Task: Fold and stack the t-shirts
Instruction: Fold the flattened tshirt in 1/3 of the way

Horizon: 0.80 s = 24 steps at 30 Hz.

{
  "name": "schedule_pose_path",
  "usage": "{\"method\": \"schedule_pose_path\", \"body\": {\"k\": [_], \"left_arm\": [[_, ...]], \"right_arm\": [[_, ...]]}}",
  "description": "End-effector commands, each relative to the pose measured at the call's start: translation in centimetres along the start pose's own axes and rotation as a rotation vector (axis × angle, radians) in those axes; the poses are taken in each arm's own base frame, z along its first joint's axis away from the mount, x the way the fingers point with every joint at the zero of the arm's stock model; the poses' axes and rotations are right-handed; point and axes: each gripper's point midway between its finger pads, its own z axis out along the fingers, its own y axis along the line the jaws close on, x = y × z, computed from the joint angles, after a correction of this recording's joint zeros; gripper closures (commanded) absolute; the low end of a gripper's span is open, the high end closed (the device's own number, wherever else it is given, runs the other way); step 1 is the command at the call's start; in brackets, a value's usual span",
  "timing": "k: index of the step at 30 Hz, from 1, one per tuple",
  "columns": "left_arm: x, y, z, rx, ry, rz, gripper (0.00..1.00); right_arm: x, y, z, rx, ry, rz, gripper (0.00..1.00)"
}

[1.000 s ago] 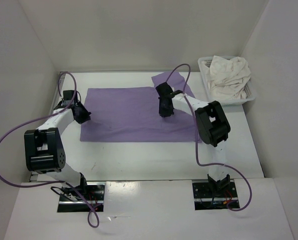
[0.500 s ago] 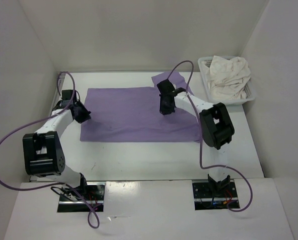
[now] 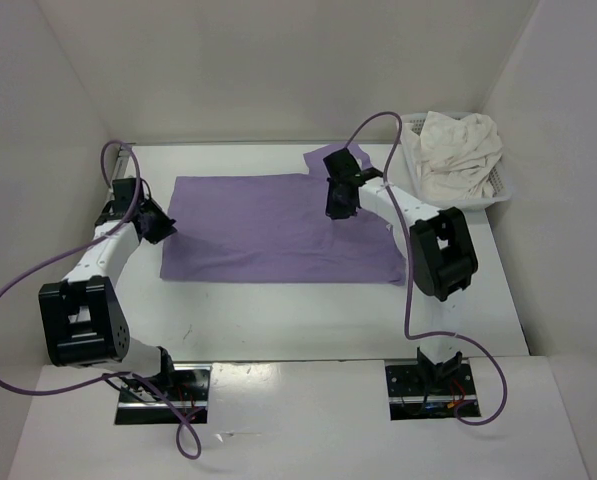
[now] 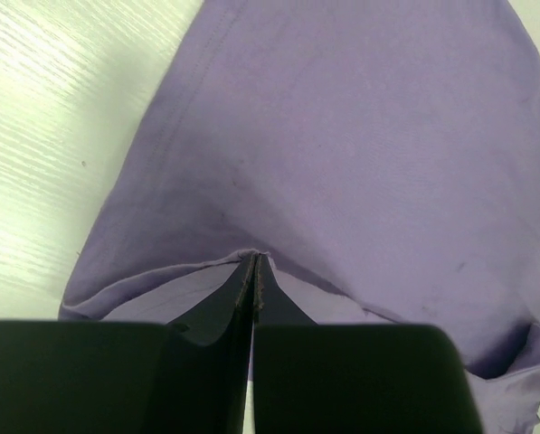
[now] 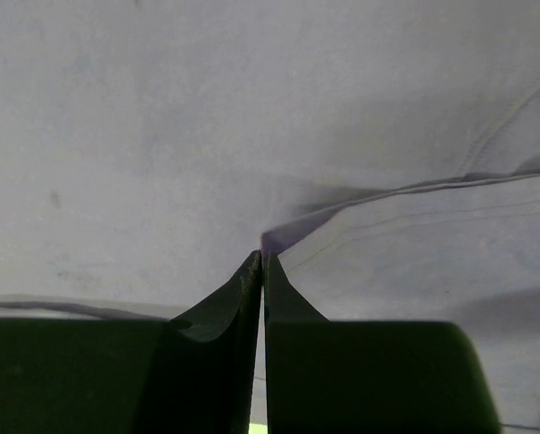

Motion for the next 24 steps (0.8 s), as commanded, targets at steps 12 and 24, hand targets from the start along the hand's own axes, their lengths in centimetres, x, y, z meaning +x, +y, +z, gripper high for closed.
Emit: {"method": "schedule_pose_path", "body": {"k": [12, 24], "left_arm": [[-1.5, 2.4, 3.3, -0.07, -0.043, -0.081, 1.0], [-3.0, 3.5, 3.4, -0.138, -0.103, -0.106, 0.84]], "right_arm": [[-2.5, -0.3, 1.1, -0.032, -0.048, 0.048, 0.93], [-3.3, 2.9, 1.0, -0.173, -0.024, 0.075, 0.75]]}}
